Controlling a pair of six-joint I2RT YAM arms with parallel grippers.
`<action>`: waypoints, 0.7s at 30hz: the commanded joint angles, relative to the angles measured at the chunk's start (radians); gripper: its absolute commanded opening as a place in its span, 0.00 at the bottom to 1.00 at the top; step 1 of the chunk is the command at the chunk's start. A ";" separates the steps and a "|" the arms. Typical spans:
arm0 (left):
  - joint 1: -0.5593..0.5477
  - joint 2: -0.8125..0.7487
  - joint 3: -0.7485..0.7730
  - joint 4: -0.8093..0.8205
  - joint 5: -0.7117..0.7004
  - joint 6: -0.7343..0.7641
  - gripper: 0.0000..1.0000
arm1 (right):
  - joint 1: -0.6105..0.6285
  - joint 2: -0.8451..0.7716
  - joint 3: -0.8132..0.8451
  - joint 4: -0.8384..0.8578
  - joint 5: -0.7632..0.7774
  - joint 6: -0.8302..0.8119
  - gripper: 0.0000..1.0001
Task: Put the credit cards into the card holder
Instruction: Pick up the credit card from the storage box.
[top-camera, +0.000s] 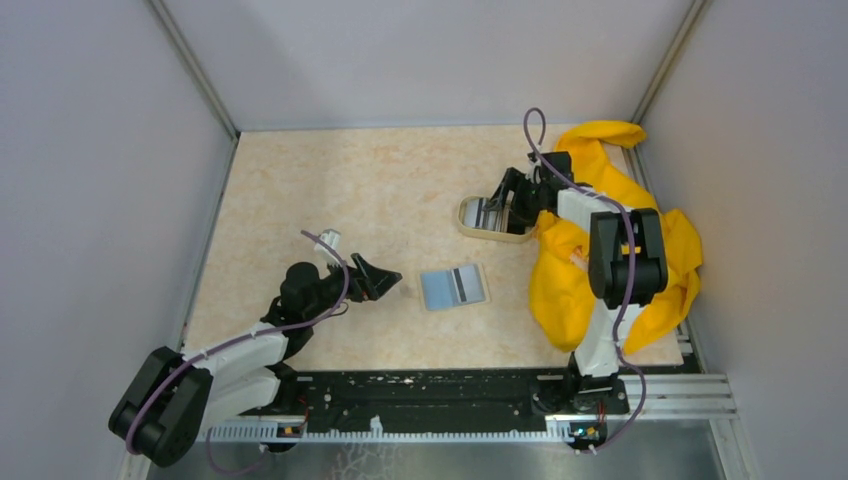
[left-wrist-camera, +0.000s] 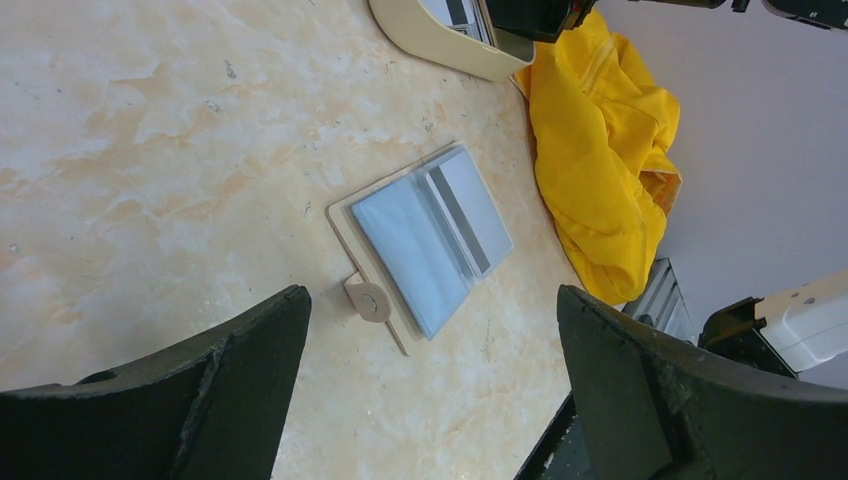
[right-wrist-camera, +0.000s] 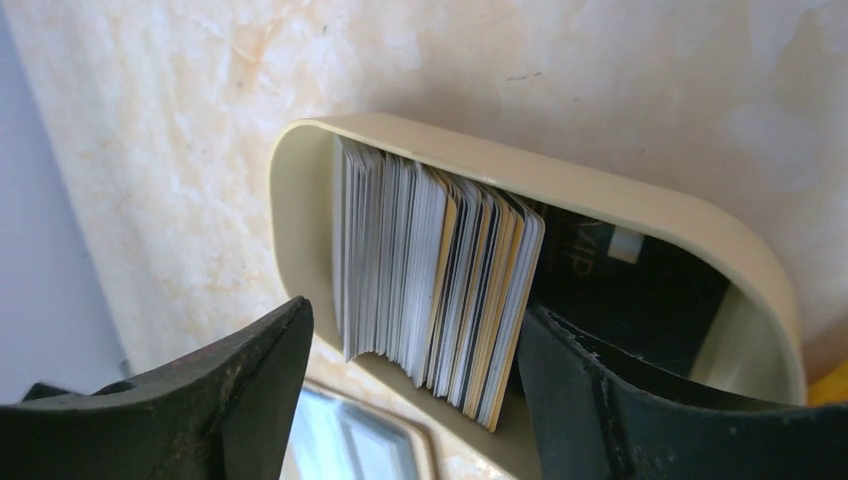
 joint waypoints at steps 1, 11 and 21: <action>0.004 -0.013 -0.012 0.031 0.016 -0.008 0.98 | -0.030 -0.032 -0.040 0.131 -0.178 0.080 0.68; 0.002 -0.002 -0.009 0.042 0.028 -0.025 0.98 | -0.044 0.047 -0.069 0.249 -0.330 0.141 0.67; 0.004 0.009 -0.004 0.050 0.034 -0.030 0.98 | -0.046 0.067 -0.034 0.217 -0.354 0.101 0.69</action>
